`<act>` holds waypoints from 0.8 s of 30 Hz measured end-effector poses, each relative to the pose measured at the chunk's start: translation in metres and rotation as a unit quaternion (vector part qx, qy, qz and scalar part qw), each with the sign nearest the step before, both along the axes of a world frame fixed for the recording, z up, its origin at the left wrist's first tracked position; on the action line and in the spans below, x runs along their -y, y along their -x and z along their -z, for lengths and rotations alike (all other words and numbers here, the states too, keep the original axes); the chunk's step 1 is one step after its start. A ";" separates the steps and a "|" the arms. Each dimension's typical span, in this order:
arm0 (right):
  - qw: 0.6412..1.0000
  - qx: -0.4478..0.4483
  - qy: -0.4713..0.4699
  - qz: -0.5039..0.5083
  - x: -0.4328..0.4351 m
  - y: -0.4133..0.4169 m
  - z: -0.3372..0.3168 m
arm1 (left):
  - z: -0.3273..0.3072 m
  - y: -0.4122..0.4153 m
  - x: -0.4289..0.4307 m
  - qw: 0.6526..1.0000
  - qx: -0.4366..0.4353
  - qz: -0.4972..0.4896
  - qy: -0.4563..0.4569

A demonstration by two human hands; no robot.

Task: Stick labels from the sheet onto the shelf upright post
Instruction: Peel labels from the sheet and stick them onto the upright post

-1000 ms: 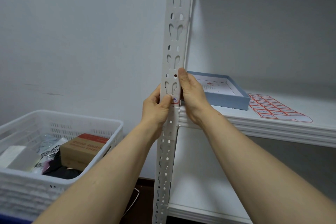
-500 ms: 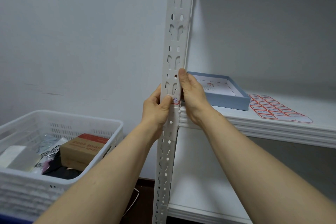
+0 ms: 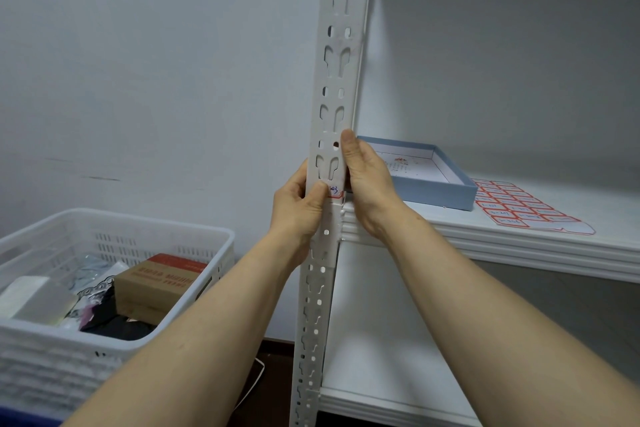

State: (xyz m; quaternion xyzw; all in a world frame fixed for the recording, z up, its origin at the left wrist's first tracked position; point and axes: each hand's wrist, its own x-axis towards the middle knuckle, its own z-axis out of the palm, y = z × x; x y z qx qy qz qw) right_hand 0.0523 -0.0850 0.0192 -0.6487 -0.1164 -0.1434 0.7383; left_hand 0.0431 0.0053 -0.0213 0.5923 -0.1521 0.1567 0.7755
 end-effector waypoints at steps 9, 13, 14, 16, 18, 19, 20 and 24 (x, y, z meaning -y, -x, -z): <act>1.000 0.001 -0.007 -0.001 -0.001 0.004 -0.002 | 0.001 -0.001 -0.002 1.000 -0.001 0.004 -0.010; 0.999 -0.002 -0.019 -0.028 0.004 0.008 -0.003 | 0.001 0.000 -0.011 0.999 -0.001 0.034 -0.041; 0.999 -0.001 -0.023 -0.037 0.005 0.010 -0.003 | 0.000 0.003 -0.013 0.998 0.002 0.049 -0.044; 0.999 0.001 -0.027 -0.043 0.006 0.010 -0.002 | 0.000 0.004 -0.018 0.996 0.001 0.076 -0.042; 0.999 0.004 -0.027 -0.038 0.006 0.009 -0.002 | 0.000 0.007 -0.020 0.996 -0.008 0.081 -0.037; 0.999 0.005 -0.029 -0.036 0.005 0.010 -0.001 | 0.002 0.008 -0.020 0.998 -0.008 0.045 -0.051; 0.999 0.007 -0.032 -0.035 0.004 0.009 -0.001 | 0.004 0.010 -0.020 0.996 0.002 -0.030 -0.082; 0.999 0.012 -0.040 -0.032 0.004 0.009 0.001 | 0.014 0.013 -0.022 0.912 0.198 -0.278 -0.229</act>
